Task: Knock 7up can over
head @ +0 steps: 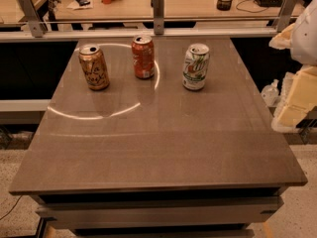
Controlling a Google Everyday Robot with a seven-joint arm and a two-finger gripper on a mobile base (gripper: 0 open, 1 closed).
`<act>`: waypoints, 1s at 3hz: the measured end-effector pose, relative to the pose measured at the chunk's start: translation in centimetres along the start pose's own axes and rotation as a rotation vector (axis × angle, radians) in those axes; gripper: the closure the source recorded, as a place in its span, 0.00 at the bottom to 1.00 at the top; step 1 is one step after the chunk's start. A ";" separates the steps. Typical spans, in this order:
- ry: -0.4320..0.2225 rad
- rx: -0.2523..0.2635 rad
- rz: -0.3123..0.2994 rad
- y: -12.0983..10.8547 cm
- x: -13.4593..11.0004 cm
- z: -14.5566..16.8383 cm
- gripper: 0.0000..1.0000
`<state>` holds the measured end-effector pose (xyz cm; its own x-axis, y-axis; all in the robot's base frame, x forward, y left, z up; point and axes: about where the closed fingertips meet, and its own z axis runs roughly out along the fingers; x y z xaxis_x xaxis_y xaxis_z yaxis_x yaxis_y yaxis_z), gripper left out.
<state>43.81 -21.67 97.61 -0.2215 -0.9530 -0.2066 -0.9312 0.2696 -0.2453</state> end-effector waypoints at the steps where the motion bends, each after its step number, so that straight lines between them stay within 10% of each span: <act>1: 0.000 0.000 0.000 0.0 0.0 0.0 0.00; 3: -0.318 0.042 0.156 -4.4 1.5 2.0 0.00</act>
Offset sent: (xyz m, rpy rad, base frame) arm 0.0546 -0.0127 0.0171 0.5196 -0.0829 -0.1029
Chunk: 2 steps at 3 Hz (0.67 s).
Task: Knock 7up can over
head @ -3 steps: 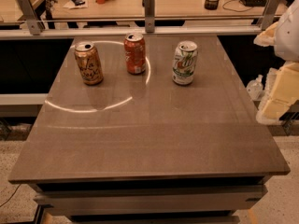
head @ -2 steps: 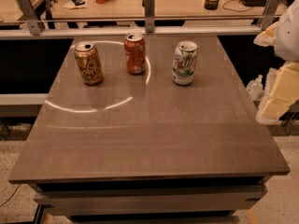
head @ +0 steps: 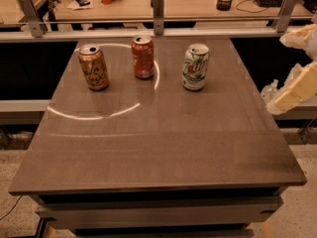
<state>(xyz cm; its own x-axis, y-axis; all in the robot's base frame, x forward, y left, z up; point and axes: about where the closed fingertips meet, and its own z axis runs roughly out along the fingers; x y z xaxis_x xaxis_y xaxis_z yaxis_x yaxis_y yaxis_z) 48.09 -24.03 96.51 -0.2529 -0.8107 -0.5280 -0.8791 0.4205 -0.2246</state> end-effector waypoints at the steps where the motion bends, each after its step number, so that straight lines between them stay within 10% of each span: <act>1: -0.246 0.065 0.065 -2.6 0.9 1.4 0.00; 2: -0.511 0.096 0.103 -3.3 -0.3 2.4 0.00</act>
Offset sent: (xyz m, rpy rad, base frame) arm 0.0407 0.0211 0.0325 0.9579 -0.4007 0.0177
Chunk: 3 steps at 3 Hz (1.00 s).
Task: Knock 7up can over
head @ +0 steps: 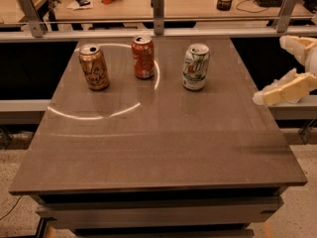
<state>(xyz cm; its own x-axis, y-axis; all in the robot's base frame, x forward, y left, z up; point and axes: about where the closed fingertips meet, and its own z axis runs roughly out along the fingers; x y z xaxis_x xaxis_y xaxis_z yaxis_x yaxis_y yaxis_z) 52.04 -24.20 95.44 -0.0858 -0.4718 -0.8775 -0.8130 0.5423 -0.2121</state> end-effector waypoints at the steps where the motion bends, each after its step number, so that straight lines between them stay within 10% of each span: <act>1: -0.221 -0.022 0.066 0.8 -1.9 1.5 0.00; 3: -0.375 -0.074 0.152 2.9 -2.7 4.2 0.00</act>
Offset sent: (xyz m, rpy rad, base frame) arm 0.0030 0.0532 0.0114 0.4978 -0.1241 0.0932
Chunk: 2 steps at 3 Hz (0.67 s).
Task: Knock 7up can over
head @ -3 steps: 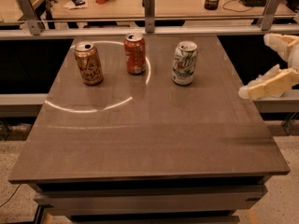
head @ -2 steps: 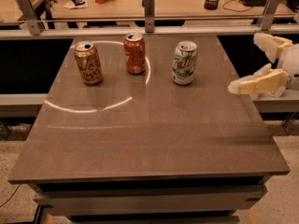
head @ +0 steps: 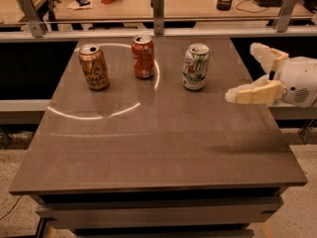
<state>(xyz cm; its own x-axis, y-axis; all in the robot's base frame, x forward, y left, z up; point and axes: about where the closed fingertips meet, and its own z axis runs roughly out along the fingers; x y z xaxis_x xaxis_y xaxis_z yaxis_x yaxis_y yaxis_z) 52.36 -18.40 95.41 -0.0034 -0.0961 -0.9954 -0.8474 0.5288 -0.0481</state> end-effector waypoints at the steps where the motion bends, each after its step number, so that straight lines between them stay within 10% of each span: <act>1: 0.000 0.000 0.000 0.0 0.0 0.0 0.00; 2: -0.019 0.022 0.020 -0.4 0.6 0.9 0.00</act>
Offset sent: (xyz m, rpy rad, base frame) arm 0.0208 0.0074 -0.0201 0.0711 0.0134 -0.0696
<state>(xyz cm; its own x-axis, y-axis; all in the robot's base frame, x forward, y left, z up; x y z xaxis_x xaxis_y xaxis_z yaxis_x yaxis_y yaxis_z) 53.16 -17.86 94.71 -0.0097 -0.0695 -0.9975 -0.8356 0.5486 -0.0301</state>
